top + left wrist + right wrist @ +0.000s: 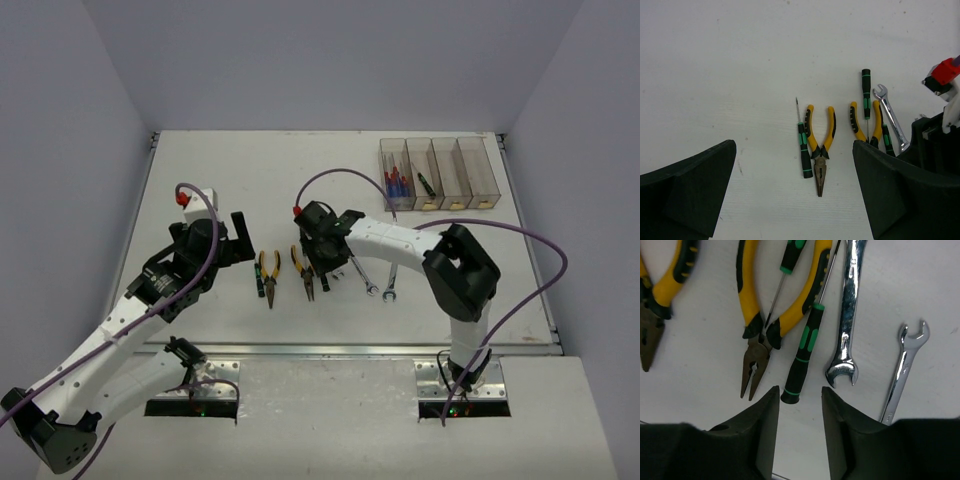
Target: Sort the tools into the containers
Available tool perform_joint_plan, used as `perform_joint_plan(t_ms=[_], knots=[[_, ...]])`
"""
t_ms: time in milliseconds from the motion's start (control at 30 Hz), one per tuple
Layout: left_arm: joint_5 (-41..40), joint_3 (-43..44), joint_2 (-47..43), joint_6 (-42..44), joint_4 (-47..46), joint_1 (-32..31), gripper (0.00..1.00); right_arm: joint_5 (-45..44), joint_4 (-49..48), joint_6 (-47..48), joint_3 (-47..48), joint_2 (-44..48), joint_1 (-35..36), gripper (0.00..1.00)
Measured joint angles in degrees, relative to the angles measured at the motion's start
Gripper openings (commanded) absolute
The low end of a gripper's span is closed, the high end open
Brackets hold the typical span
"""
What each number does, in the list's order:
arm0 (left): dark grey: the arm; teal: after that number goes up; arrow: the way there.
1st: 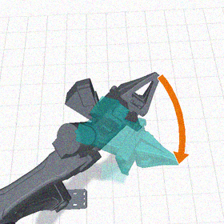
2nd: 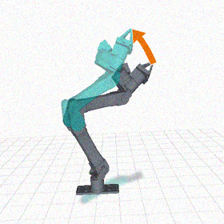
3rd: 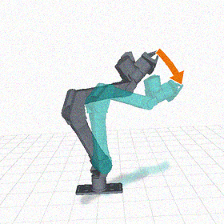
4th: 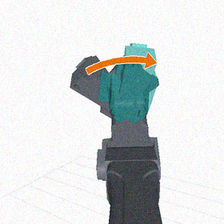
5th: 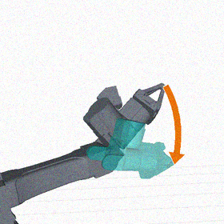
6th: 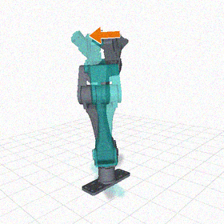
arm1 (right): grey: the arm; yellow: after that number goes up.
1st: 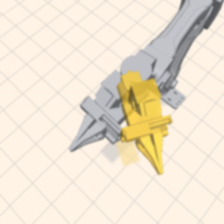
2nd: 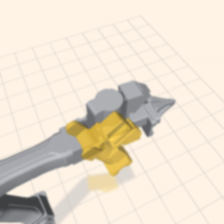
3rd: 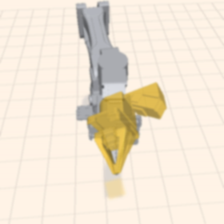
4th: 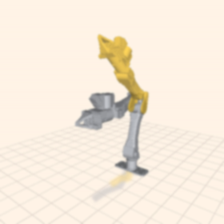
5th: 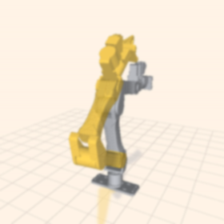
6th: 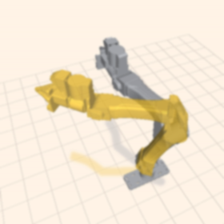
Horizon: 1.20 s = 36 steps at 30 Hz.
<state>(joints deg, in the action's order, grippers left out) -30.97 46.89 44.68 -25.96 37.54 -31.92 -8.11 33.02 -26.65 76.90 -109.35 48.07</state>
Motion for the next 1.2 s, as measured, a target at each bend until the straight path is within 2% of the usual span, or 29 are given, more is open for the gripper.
perform_joint_plan(t_ms=[133, 367, 467, 633, 867, 1000, 1200], knots=[[0.3, 0.0, 0.0, 0.0, 0.0, 0.0, 1.0, -0.3, 0.4, -2.4, -0.4, -2.5, 0.5, 0.31], [1.0, 0.0, 0.0, 0.2, 0.0, 0.0, 1.0, 0.6, -0.4, -4.4, -0.4, -5.3, 0.5, 0.29], [1.2, 0.0, 0.0, 0.2, 0.0, 0.0, 1.0, 0.8, -0.3, -5.1, 0.0, -7.3, 0.5, 0.25], [1.5, 0.0, -0.3, 0.2, 0.0, 0.0, 1.0, 0.1, -0.7, -5.8, 0.5, -7.7, 0.5, 0.1], [1.6, 0.0, -0.8, 0.2, -0.1, 0.0, 1.0, -3.4, 1.3, -5.3, -0.6, -4.0, 0.1, 0.07], [1.6, 0.0, -0.9, 0.2, 0.0, 0.0, 1.0, -5.7, 2.8, -0.7, 1.0, 2.5, -5.3, 0.03], [1.7, 0.0, -1.1, 0.2, -0.1, 0.0, 1.0, -10.3, 1.8, 10.7, 13.4, 0.8, -23.9, 0.0]])
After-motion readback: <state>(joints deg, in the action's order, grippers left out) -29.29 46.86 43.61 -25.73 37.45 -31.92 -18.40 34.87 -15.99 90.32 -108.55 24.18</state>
